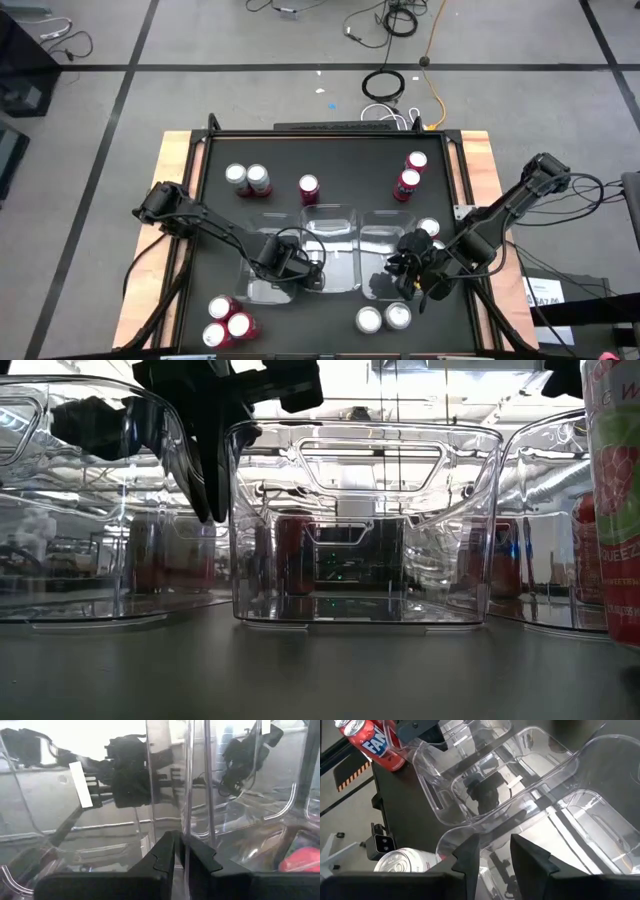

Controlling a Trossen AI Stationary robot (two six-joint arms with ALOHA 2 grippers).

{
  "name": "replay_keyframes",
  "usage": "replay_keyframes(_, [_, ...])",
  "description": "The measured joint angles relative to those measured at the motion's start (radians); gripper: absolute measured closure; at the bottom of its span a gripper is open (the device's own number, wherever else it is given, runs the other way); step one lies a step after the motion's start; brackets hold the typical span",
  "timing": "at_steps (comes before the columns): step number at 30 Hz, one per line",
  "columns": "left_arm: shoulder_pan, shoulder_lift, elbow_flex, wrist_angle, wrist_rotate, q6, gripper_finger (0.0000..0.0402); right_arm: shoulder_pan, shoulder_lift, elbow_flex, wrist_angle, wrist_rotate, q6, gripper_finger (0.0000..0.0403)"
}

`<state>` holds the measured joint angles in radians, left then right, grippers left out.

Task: Sort soda cans
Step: Adjust the left transparent bin, then put the pink-white soda can into the center transparent bin

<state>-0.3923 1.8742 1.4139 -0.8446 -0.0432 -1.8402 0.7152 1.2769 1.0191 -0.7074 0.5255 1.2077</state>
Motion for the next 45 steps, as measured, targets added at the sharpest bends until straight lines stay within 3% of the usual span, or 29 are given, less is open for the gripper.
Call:
replay_keyframes(20, [0.0, -0.001, 0.001, -0.009, -0.019, -0.012, 0.0359, 0.0, 0.0, 0.0, 0.0, 0.0, 0.004, 0.03])
replay_keyframes(33, [0.0, -0.001, 0.001, -0.011, -0.011, -0.012, 0.0224, 0.0, 0.0, 0.0, 0.0, -0.003, -0.02, 0.03])
replay_keyframes(45, [-0.003, -0.052, 0.001, -0.067, 0.006, -0.01, 0.0211, 0.0, 0.0, 0.0, 0.0, -0.004, -0.019, 0.03])
